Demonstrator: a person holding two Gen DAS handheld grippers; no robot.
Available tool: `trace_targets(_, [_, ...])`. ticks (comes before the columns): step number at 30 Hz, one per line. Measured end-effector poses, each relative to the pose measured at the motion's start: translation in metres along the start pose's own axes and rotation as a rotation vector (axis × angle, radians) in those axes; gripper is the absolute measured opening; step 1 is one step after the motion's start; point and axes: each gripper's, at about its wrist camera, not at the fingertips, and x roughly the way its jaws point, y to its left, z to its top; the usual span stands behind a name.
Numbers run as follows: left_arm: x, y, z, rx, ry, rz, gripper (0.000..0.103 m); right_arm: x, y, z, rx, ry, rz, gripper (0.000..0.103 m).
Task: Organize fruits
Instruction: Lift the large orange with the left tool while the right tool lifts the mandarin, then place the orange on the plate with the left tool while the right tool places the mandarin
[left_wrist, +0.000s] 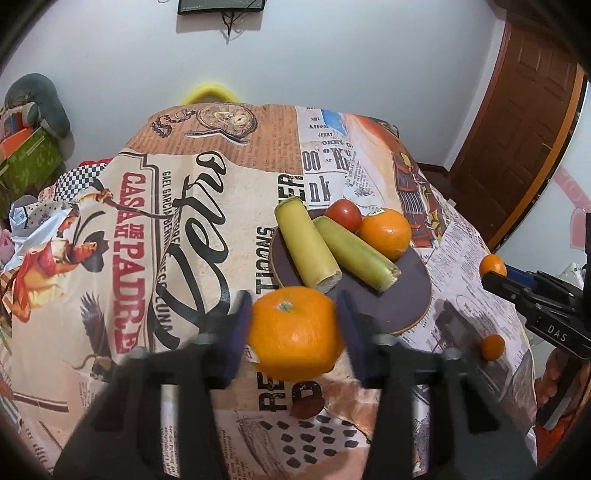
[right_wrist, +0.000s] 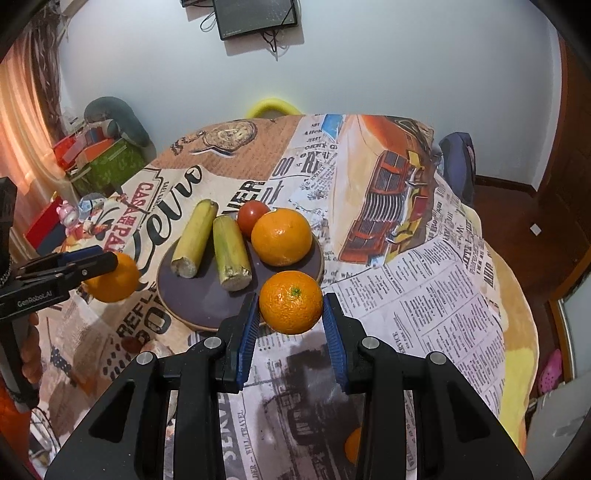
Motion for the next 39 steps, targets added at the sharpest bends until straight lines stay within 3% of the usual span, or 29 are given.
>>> trace_targets(4, [-0.005, -0.004, 0.005, 0.005, 0.012, -0.019, 0.001, 0.004, 0.0, 0.0, -0.001, 0.004, 0.007, 0.032])
trace_targets(6, [-0.005, -0.006, 0.005, 0.008, 0.013, 0.012, 0.014, 0.006, 0.0, -0.001, 0.002, 0.008, 0.012, 0.032])
trace_targets(8, [-0.003, -0.004, 0.001, 0.006, 0.02, 0.02, 0.052, 0.006, -0.001, -0.001, 0.004, 0.01, 0.02, 0.032])
trace_targets(10, [-0.001, -0.001, -0.004, 0.001, 0.016, 0.04, 0.069, 0.007, 0.0, -0.003, 0.003, 0.012, 0.024, 0.032])
trace_targets(17, [0.037, 0.004, -0.03, 0.018, 0.148, 0.04, 0.069, 0.012, -0.001, -0.007, 0.001, 0.032, 0.021, 0.032])
trace_targets(21, [0.055, 0.001, -0.037, 0.014, 0.18, 0.035, 0.069, 0.016, 0.0, -0.01, -0.003, 0.045, 0.018, 0.032])
trace_targets(31, [0.06, 0.0, -0.04, 0.014, 0.153, 0.061, 0.065, 0.02, 0.0, -0.011, -0.008, 0.059, 0.017, 0.032])
trace_targets(39, [0.029, -0.008, -0.029, 0.016, 0.078, 0.037, 0.065, 0.02, 0.002, -0.002, -0.015, 0.034, 0.023, 0.032])
